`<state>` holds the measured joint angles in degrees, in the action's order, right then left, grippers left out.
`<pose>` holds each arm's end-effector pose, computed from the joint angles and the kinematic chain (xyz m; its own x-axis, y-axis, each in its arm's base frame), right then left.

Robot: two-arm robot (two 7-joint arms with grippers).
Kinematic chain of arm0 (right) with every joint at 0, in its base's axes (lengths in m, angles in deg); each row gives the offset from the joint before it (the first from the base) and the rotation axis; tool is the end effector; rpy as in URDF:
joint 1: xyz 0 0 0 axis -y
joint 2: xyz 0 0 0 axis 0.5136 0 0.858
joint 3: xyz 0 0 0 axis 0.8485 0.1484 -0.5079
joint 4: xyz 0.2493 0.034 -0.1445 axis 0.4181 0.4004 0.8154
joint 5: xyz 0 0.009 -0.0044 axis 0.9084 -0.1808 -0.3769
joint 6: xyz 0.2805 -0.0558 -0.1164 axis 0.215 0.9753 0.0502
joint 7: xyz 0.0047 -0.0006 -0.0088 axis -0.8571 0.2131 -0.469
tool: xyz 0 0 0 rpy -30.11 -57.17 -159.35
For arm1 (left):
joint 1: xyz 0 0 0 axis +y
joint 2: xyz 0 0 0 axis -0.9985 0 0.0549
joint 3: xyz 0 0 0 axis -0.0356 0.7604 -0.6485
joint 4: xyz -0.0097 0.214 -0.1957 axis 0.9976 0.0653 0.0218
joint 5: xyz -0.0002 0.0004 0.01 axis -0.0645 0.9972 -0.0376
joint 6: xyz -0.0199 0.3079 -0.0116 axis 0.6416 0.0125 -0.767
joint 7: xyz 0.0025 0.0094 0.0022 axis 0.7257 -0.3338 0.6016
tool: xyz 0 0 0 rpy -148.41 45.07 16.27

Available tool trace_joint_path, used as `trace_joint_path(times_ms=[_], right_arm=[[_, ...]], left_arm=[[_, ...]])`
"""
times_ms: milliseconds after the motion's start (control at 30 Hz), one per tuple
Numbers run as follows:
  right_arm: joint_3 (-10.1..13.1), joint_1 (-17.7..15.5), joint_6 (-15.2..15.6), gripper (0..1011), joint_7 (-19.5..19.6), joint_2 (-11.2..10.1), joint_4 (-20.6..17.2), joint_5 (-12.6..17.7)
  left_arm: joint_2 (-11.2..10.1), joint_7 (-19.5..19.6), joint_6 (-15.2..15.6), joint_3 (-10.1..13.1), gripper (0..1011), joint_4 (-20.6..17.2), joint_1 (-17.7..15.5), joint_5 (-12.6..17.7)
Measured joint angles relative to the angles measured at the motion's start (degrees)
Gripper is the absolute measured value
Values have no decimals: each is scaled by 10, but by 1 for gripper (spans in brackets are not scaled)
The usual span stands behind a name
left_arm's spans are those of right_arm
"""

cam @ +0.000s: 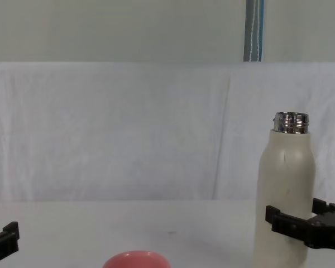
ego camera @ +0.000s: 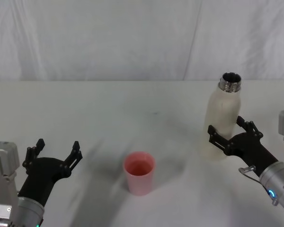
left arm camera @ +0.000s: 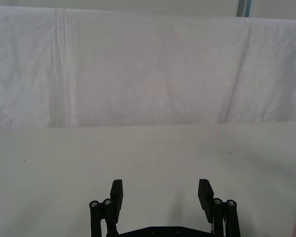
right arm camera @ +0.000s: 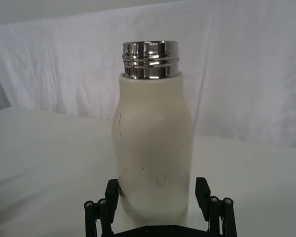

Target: Grasp the thermos with one hand and pour water into the cup lid.

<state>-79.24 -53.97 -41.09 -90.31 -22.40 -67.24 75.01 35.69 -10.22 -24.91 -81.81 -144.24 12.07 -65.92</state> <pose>0.3470 -0.0022 -0.2902 0.4571 -0.8891 -0.0250 0.8893 0.4564 0.0276 0.2530 0.0376 -0.2852 0.1245 0.9917 -0.0326 -0.9921 0.1240 -0.0174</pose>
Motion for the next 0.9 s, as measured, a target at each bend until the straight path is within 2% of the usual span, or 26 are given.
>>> trace_joint_path(times_ms=[900], right_arm=[[6, -73, 4, 1001, 15, -5, -74, -7]], left_arm=[[0, 0, 0, 0, 1001, 0, 0, 0]])
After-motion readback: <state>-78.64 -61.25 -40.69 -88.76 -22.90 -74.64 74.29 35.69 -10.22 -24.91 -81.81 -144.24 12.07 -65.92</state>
